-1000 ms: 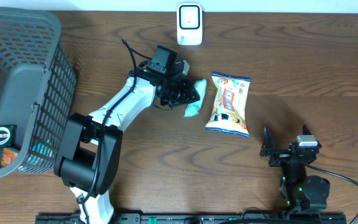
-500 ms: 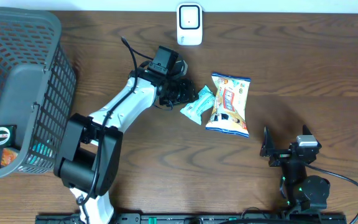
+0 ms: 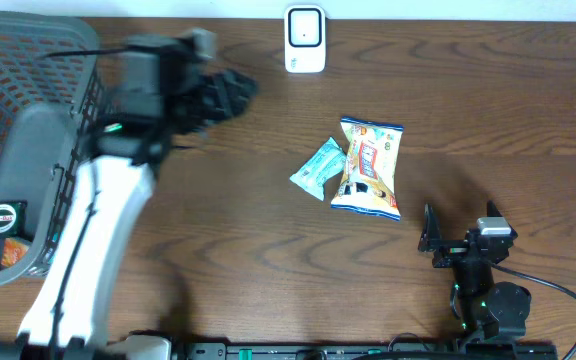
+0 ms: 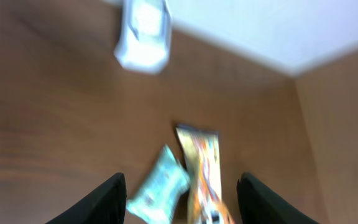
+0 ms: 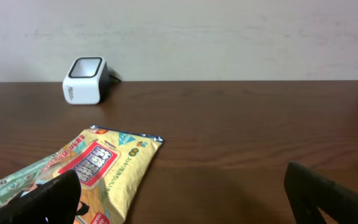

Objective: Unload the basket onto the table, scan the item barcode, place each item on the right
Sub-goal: 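Carry the green pack to the table beside the yellow pack and release, then reach the left gripper into the basket and grasp the small orange box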

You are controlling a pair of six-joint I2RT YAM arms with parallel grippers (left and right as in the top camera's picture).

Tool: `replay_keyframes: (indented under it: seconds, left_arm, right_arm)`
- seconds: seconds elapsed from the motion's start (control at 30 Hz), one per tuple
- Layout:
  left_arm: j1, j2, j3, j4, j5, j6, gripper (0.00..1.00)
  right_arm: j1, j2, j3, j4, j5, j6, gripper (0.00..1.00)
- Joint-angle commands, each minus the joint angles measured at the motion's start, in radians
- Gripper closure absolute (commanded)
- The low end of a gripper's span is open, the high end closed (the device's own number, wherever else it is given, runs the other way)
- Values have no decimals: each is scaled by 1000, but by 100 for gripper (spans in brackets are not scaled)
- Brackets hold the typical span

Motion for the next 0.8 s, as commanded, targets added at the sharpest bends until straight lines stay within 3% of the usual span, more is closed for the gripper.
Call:
replay_keyframes:
  seconds: [0.0, 0.17, 0.33, 0.5, 0.77]
  left_arm:
    - [144, -107, 27, -2, -67, 14, 42]
    - [373, -204, 27, -44, -238, 13, 42]
    - [559, -204, 23, -189, -608, 13, 40]
    - [648, -121, -16, -286, -871, -42, 38]
    - [679, 126, -24, -398, -1019, -86, 37]
  right_arm:
    - [11, -5, -2, -4, 5, -3, 1]
    - [11, -5, -2, -4, 5, -3, 1]
    - [11, -5, -2, -4, 5, -3, 1]
    - [11, -5, -2, -4, 5, -3, 1]
    - [11, -5, -2, -4, 5, -3, 1]
